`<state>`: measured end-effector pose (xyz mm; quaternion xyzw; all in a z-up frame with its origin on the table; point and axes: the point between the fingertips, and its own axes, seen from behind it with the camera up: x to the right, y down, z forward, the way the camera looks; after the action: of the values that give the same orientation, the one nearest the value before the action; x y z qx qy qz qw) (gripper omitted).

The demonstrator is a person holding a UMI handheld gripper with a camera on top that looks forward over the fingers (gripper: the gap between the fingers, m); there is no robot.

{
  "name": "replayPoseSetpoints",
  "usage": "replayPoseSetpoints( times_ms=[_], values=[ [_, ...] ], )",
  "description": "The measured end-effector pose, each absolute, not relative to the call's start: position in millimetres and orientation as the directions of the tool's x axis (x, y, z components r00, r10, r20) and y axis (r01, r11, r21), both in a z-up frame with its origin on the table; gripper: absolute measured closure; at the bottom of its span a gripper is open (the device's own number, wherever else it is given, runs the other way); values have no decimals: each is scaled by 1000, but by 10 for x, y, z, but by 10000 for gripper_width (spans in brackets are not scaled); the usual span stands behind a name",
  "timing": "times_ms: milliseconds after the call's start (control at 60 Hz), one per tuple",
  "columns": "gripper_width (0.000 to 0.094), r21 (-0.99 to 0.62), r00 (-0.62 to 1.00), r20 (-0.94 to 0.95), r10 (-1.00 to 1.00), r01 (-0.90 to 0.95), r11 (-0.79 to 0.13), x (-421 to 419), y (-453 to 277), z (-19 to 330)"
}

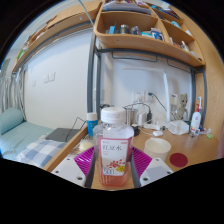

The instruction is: Pour water

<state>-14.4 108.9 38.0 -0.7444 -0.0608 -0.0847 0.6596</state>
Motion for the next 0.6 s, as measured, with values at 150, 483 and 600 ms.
replayPoseSetpoints(
  times_ms=[150, 483, 600],
  values=[
    [440, -972, 981, 189, 45, 194, -133, -506, 1163, 118],
    [475, -969, 999, -8, 42, 3, -247, -843, 1386, 380],
    [475, -900, 929, -369, 11, -354, -253, -1124, 1409, 569]
  ],
)
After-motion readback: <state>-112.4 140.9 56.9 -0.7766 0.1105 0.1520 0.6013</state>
